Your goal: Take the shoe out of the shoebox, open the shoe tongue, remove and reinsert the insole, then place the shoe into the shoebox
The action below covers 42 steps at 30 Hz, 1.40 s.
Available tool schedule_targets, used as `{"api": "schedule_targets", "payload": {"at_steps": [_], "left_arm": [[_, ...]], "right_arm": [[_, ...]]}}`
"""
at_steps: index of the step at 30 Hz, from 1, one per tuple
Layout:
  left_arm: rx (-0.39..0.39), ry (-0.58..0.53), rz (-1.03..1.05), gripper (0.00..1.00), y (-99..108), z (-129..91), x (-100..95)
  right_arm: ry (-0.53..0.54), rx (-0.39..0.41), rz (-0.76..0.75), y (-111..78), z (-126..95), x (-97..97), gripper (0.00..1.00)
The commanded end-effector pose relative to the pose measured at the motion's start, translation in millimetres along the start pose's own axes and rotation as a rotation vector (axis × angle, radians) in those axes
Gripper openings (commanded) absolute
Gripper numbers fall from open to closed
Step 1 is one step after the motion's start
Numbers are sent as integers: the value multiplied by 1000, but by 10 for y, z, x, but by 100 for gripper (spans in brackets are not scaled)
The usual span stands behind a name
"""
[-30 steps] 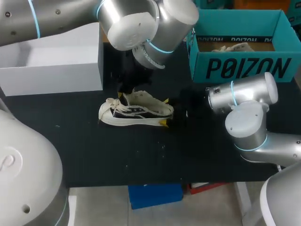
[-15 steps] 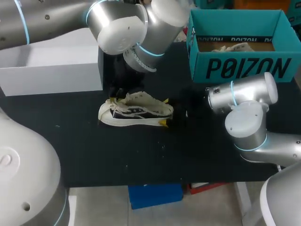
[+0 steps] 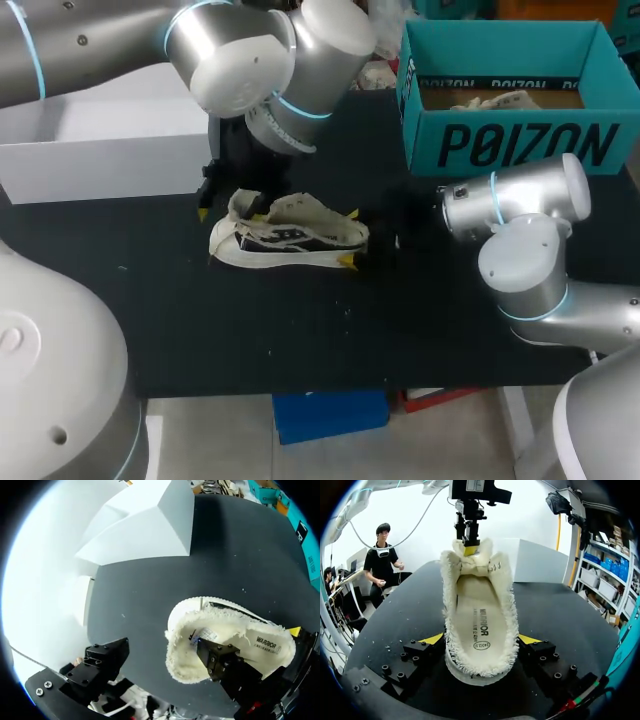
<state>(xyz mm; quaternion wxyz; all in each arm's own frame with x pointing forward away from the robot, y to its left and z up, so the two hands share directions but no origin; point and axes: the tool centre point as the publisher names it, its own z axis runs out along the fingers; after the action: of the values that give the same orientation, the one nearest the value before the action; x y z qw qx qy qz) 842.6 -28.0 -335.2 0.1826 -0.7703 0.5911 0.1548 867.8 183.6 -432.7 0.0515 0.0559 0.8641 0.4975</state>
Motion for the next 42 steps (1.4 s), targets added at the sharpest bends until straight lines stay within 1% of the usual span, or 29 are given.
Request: {"api": "schedule_targets", "payload": {"at_steps": [1,12,16,19,25,30,33,34,35,36,37,38,39,41,42], "left_arm": [[-6,9,1,100,1,55,-31],[-38,-5,-15,100,-20,171,-57],[-41,-8,-18,100,-26,176,-63],[-36,-4,-16,100,-30,135,-76],[-1,11,20,100,-85,-31,-85],[68,75,149,100,-162,-336,-109],[50,192,368,100,-218,-515,-81],[40,216,435,100,-233,-541,-63],[59,239,498,100,-241,-574,-40],[50,286,601,98,-256,-621,-3],[49,334,715,47,-250,-664,15],[60,348,764,33,-239,-689,27],[67,385,856,0,-224,-739,65],[79,476,1071,0,-168,-830,87],[73,527,1140,0,-150,-863,111]], "right_arm": [[-1,4,2,-23,37,-7,0],[-1,4,2,-23,37,-7,0],[-1,4,2,-23,37,-7,0],[-1,4,2,-23,37,-7,0],[-1,4,2,-23,37,-7,0],[-1,4,2,-23,37,-7,0],[-1,4,2,-23,37,-7,0],[-1,4,2,-23,37,-7,0],[-1,4,2,-23,37,-7,0],[-1,4,2,-23,37,-7,0],[-1,4,2,-23,37,-7,0],[-1,4,2,-23,37,-7,0],[-1,4,2,-23,37,-7,0],[-1,4,2,-23,37,-7,0],[-1,4,2,-23,37,-7,0]]}}
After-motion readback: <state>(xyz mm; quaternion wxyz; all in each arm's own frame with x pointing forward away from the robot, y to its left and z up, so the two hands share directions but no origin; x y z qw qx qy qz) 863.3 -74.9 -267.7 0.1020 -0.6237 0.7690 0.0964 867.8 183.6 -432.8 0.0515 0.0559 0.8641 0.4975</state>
